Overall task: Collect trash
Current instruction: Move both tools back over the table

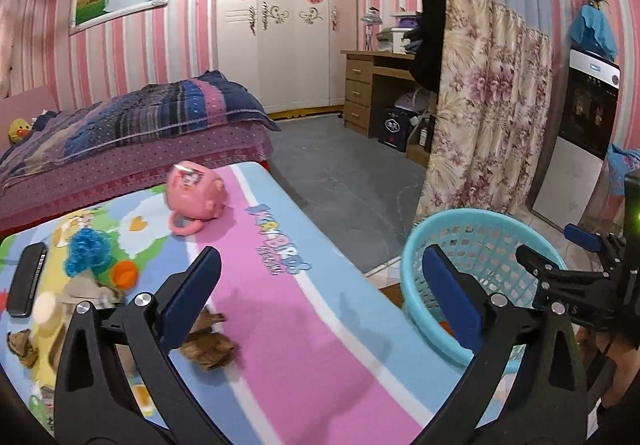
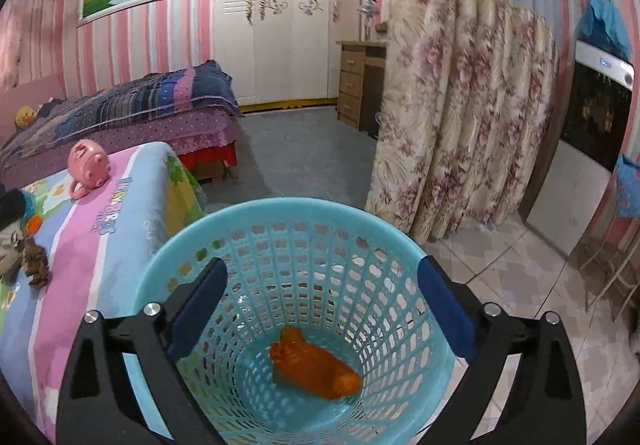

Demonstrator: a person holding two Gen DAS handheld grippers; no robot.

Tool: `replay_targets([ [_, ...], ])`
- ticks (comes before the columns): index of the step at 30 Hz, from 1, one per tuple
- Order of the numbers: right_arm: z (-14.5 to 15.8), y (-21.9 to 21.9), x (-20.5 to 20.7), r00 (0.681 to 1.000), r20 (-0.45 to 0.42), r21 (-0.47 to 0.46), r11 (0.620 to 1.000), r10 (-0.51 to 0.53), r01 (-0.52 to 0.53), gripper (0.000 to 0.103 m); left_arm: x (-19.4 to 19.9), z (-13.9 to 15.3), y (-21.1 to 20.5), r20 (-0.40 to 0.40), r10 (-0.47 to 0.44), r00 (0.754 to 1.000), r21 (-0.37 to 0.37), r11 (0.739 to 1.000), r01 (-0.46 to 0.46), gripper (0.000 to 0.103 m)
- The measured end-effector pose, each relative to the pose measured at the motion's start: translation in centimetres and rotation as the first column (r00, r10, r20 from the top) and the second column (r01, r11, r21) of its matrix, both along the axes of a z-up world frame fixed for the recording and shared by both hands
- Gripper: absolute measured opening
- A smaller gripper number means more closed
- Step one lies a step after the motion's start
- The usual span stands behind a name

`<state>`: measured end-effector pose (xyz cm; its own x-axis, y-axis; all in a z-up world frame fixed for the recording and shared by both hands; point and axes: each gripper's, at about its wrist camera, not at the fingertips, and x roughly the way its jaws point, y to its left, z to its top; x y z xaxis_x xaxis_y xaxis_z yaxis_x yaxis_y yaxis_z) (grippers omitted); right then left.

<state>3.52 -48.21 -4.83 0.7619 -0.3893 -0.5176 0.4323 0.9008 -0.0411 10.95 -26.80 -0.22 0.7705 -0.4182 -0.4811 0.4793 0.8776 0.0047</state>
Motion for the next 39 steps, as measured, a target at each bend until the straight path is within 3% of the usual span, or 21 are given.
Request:
replay_targets([
  [8,2.6,5.4,-1.4,0.994,0.092,0.004,0.998,0.062,-0.063,0.097,-2.0,1.7,6.3,0.031,0.111,0.993,-0.013,0.994,-0.111,0.097],
  [17,4.3,14.3,-0.7,0.967,0.125,-0.001,0.975,0.222,-0.224,0.098,-3.3,2.3,16.6,0.027,0.282,0.959,-0.028,0.959,-0.282,0.097],
  [29,4.1,23.8,0.5,0.927,0.096,-0.001,0.932,0.361,-0.363,0.098,-4.5,-0.5,27.5,-0.015,0.447,0.894,0.017,0.894,-0.447,0.097],
  [35,3.0,26.5,1.1,0.918,0.072,0.022,0.919,0.391,-0.393,0.098,-4.2,-2.7,29.6,-0.047,0.480,0.876,0.050,0.877,-0.478,0.097],
  [39,2.3,27.4,2.0,0.926,0.064,0.035,0.927,0.372,-0.374,0.099,-4.1,-4.3,30.1,-0.097,0.474,0.875,0.066,0.880,-0.470,0.097],
])
